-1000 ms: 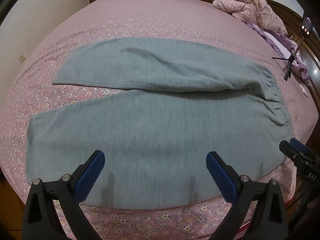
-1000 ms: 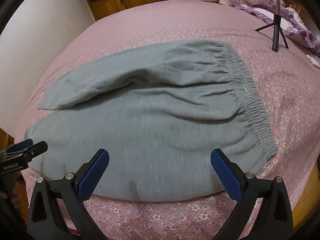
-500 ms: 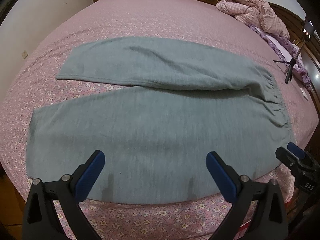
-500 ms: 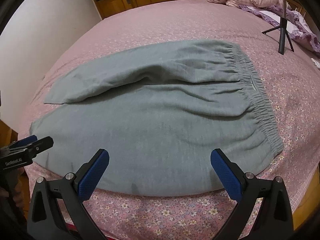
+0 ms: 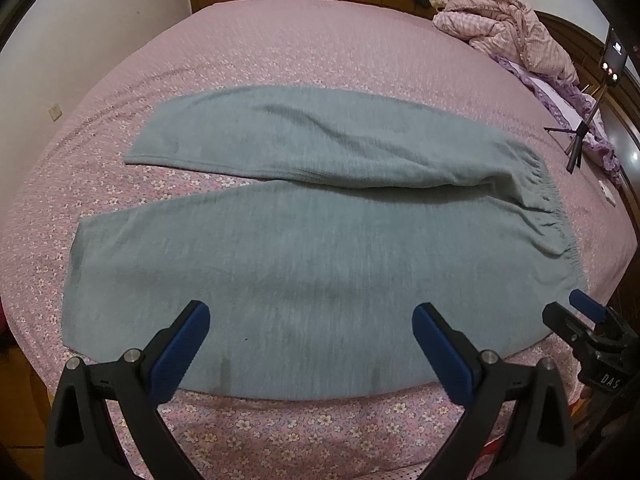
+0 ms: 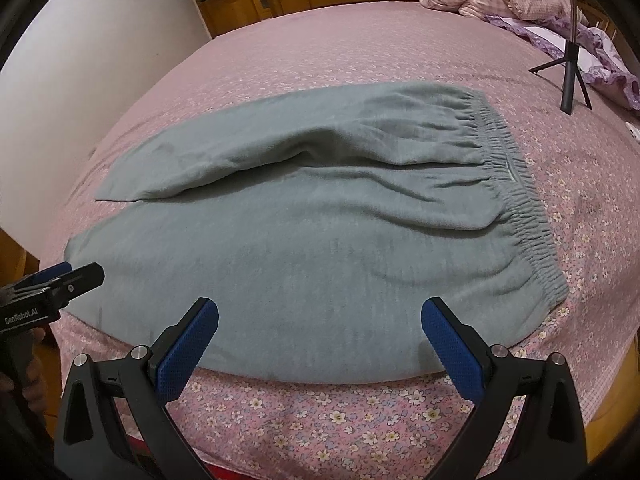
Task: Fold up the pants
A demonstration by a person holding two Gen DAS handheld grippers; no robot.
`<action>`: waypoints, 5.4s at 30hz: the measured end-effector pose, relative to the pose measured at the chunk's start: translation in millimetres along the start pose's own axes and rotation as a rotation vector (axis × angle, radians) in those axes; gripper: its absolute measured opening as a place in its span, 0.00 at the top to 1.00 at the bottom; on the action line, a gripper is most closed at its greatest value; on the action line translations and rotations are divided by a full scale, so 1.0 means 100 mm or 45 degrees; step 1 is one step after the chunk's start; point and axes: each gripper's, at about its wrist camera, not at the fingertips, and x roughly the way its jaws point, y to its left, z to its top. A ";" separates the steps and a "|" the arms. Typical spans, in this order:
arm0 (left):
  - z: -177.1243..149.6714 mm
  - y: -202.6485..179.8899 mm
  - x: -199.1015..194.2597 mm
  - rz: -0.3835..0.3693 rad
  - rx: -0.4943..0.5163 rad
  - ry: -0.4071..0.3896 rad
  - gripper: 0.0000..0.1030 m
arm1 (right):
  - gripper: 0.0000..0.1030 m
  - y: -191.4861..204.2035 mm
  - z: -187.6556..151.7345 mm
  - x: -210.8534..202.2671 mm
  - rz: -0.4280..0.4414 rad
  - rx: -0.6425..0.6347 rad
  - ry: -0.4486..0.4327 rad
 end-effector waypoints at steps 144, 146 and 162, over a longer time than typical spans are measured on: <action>-0.19 0.02 0.28 -0.310 0.085 0.062 0.82 | 0.75 -0.97 0.10 0.12 -0.167 -0.261 0.144; -0.26 0.13 0.28 -0.304 0.032 0.078 0.82 | 0.72 -1.00 0.04 0.06 -0.166 -0.225 0.133; -0.53 1.60 0.02 -0.146 -0.497 -0.098 0.62 | 0.65 -1.02 -0.10 -0.15 -0.018 0.092 0.107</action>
